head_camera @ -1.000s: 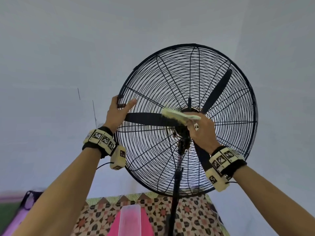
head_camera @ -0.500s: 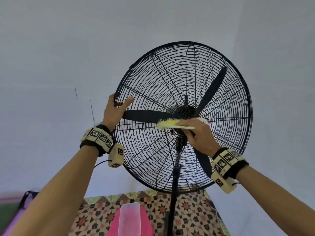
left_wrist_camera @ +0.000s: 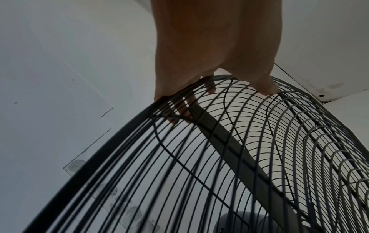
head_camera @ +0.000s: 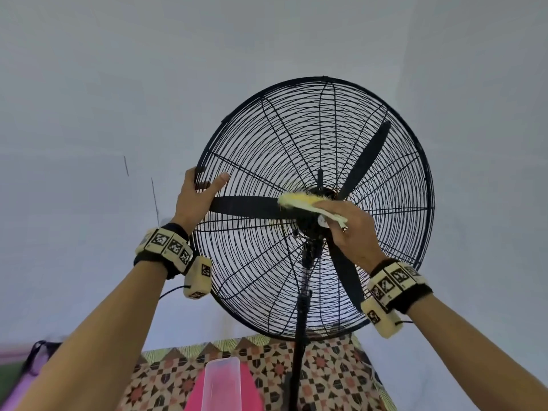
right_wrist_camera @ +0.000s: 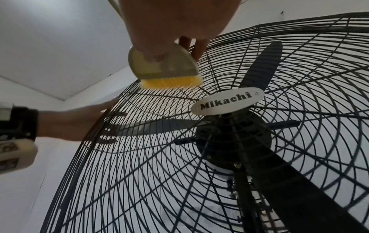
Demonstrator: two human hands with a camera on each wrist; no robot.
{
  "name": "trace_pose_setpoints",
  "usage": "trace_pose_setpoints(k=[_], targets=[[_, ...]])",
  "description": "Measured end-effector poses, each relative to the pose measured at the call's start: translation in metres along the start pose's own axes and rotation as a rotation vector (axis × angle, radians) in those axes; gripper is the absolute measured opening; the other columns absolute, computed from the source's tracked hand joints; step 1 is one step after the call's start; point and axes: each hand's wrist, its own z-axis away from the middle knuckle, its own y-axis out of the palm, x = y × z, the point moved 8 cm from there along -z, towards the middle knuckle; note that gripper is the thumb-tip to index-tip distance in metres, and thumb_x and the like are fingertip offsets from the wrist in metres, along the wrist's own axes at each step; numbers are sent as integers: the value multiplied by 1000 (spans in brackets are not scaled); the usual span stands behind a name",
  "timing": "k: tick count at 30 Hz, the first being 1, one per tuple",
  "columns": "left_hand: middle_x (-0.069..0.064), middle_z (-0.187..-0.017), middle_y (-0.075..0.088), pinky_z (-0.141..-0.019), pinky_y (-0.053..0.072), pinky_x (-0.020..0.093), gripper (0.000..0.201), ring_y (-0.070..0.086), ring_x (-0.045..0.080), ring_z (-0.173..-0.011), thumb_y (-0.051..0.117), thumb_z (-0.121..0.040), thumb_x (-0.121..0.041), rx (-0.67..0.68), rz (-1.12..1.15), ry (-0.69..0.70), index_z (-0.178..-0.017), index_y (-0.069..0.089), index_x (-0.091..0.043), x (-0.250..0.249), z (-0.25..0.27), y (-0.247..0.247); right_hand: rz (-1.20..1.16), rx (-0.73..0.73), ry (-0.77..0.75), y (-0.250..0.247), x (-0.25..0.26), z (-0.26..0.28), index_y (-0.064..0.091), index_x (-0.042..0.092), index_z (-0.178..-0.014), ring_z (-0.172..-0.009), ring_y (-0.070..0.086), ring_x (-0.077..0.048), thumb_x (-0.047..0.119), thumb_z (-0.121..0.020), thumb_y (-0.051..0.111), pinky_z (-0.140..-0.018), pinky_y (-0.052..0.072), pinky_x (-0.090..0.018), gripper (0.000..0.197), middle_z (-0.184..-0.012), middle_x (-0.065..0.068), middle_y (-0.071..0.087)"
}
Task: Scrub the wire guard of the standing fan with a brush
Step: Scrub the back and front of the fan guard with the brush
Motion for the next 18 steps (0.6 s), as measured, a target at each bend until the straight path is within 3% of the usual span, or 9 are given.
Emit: trace_pose_setpoints(k=[2, 3, 5, 7, 9, 11, 14, 18], targets=[[-5, -130, 62, -111, 48, 48, 101, 59, 16, -123, 68, -67, -90, -1, -3, 3, -145, 44, -31, -1, 1, 1, 15, -70, 19, -2, 0, -1, 71, 15, -125, -109, 60, -4, 13, -94, 60, -93, 50, -13, 33, -123, 11, 65], [-4, -130, 62, -112, 47, 49, 101, 59, 17, -123, 68, -67, -91, -3, -5, 4, -146, 44, -31, -1, 1, 1, 46, -58, 13, 4, 2, 5, 70, 14, -126, -111, 63, -9, 13, -93, 60, -94, 53, -19, 35, -125, 6, 66], [-3, -131, 62, -112, 47, 49, 102, 59, 18, -123, 67, -67, -91, -5, -11, 3, -146, 44, -30, 0, 0, 0, 165, 71, -46, 28, 7, 28, 65, 13, -131, -115, 68, -25, 8, -85, 68, -94, 57, -38, 46, -130, -7, 68], [-3, -131, 62, -112, 47, 50, 101, 60, 18, -123, 67, -68, -91, -12, -17, -3, -146, 44, -30, 2, -1, -3, 249, 230, -133, 46, 11, 55, 58, 15, -137, -120, 66, -30, 2, -74, 76, -94, 57, -46, 67, -134, -8, 67], [-4, -130, 63, -112, 47, 50, 99, 60, 18, -122, 67, -69, -90, -17, -19, -4, -145, 44, -31, 3, 0, -4, 238, 262, -173, 41, 14, 58, 57, 16, -136, -119, 66, -27, -8, -68, 82, -92, 58, -46, 76, -133, -7, 67], [-3, -130, 63, -113, 46, 50, 97, 60, 19, -122, 67, -72, -88, -16, -28, 2, -146, 43, -30, 1, 1, -3, 223, 187, -178, 26, 16, 44, 62, 14, -134, -116, 68, -27, -16, -65, 82, -94, 56, -44, 77, -131, -8, 68], [-4, -128, 62, -113, 45, 47, 92, 59, 18, -121, 66, -77, -84, -6, -40, 18, -147, 42, -29, -4, 5, 0, 239, 92, -116, 18, 16, 22, 62, 14, -137, -123, 64, -28, -8, -77, 76, -98, 55, -48, 66, -137, -7, 65], [-5, -126, 62, -112, 46, 45, 86, 59, 17, -119, 67, -81, -79, -13, -41, 18, -147, 42, -29, -5, 7, 0, 252, 197, -66, 48, 13, 47, 54, 19, -144, -133, 57, -29, -7, -76, 77, -106, 50, -55, 75, -148, -2, 51]])
